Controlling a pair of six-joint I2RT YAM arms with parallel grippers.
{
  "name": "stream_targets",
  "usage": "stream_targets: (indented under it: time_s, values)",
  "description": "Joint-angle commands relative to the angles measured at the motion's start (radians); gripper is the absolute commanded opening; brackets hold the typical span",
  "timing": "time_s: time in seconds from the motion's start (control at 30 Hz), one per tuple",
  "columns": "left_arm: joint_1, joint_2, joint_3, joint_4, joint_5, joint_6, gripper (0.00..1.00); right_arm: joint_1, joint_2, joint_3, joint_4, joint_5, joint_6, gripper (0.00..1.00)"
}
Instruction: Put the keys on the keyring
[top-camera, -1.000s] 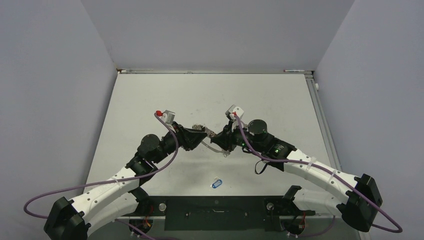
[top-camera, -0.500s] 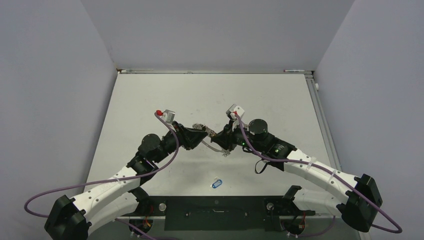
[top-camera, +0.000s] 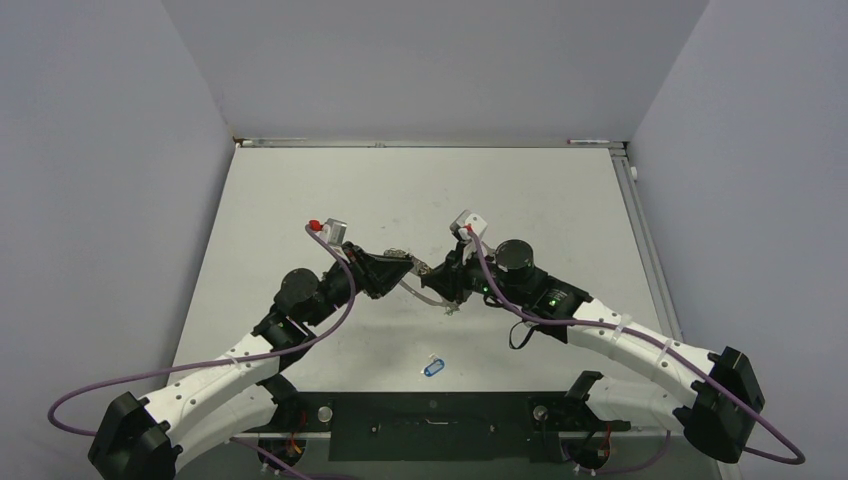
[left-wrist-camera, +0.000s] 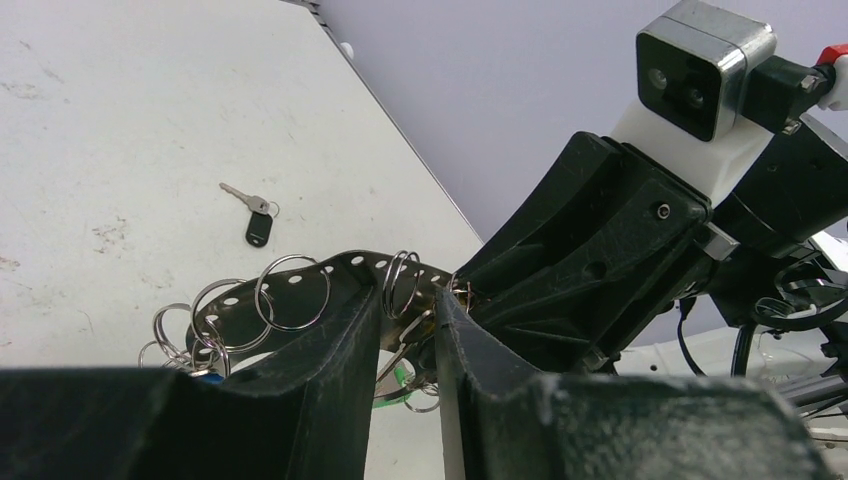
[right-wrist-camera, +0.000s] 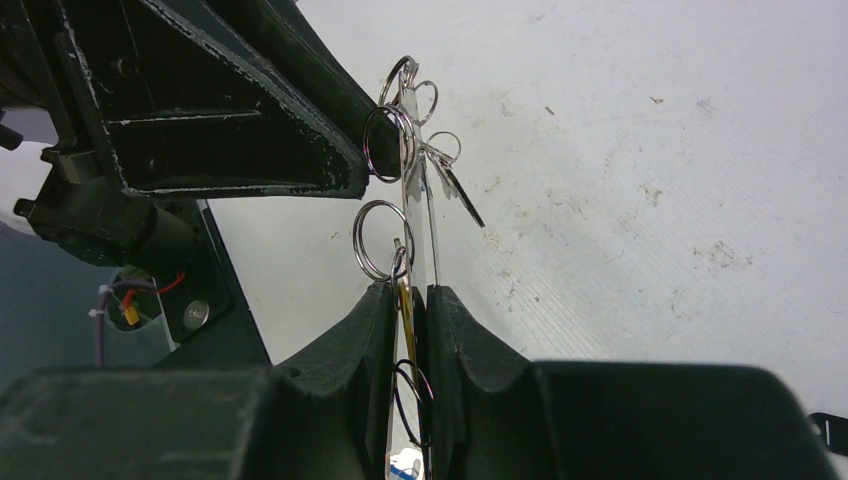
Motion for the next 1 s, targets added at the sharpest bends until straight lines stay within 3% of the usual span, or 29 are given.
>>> stream_targets:
  time_s: [0.0,0.13,0.27,0.47,0.7,0.9,0.97]
  values:
    - [0.005,-0.012,0.019,0.059,-0.034,-0.011,0.22,0.026,-0.003,0.007,0.096,-0.023,-0.016,0.05]
    - [0.005,-0.005,0.019,0.061,-0.045,-0.015,0.16,0.042,0.001,0.009,0.094,-0.02,-0.025,0.05]
    - [0.004,0.003,0.016,0.07,-0.042,-0.005,0.01,0.056,0.003,0.012,0.091,-0.015,-0.034,0.05]
    - [0.004,-0.016,-0.044,0.175,-0.025,0.066,0.0,0.084,-0.006,0.018,0.07,0.02,-0.087,0.05]
    - [-0.02,-0.05,-0.159,0.331,-0.06,0.22,0.0,0.192,-0.001,0.075,-0.02,0.189,-0.194,0.05]
    - [-0.077,-0.004,-0.225,0.49,-0.094,0.312,0.0,0.222,0.008,0.097,-0.028,0.161,-0.222,0.06]
    - [-0.099,0.017,-0.236,0.537,-0.11,0.334,0.0,0.231,0.011,0.104,-0.033,0.132,-0.234,0.13]
